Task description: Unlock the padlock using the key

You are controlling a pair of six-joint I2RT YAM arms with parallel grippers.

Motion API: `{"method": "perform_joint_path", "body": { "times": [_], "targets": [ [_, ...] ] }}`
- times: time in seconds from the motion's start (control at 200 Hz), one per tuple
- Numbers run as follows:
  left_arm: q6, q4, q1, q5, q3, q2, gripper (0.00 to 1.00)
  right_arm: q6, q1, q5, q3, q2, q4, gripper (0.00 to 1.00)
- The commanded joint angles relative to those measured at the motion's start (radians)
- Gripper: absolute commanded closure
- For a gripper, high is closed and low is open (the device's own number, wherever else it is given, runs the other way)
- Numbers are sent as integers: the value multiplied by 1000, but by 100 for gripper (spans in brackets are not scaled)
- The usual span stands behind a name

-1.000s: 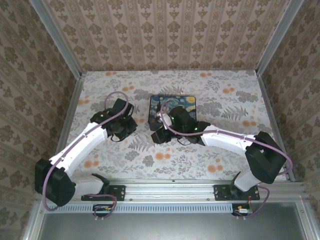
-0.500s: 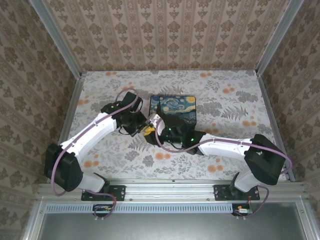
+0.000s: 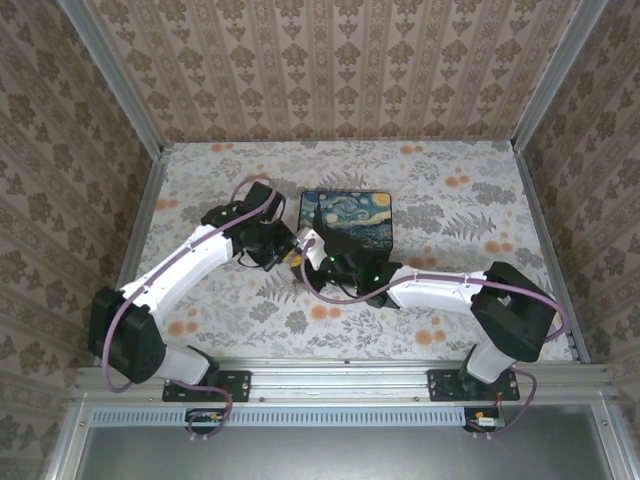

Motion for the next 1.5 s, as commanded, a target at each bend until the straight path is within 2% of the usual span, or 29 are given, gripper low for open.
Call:
{"method": "perform_joint_path", "body": {
  "times": [0.0,0.2,0.38,0.44,0.51,0.69,0.785,0.985,1.085,1.16,1.2,1.295,1.495],
  "targets": [
    [-19,-1,-19,33,3,-19,100,-16,0,40,40,19,21,90],
    [-34,8,-21,26,-26,-32,100,-31,-1,37,36,12,8,100],
    [-26,6,-11,17,-35,-45,100,-37,-24,-38,22,-16,-27,100],
    [-15,4,-7,7,-35,-53,87,-25,-39,-79,15,-26,-35,100],
    [-4,2,0,-1,-39,-62,85,-12,-57,-133,11,-29,-53,100],
    [20,-10,23,-5,-49,-85,68,89,-138,-339,-20,-27,-24,100],
    [41,-23,38,-13,-53,-98,65,156,-186,-450,-42,-27,23,100],
    [116,-14,64,-15,-56,-116,65,266,-267,-629,-64,-30,88,100],
    [193,23,87,32,-56,-109,57,361,-311,-728,-69,-30,142,100],
    [280,26,102,74,-58,-94,54,427,-346,-791,-57,-33,131,89],
    [349,-16,102,56,-52,-80,54,430,-355,-781,-49,-45,87,82],
    [502,-105,92,5,-78,-23,59,353,-355,-715,-36,-86,-60,76],
    [518,18,44,2,-175,83,59,314,-355,-640,-35,-134,-152,75]
  ]
}}
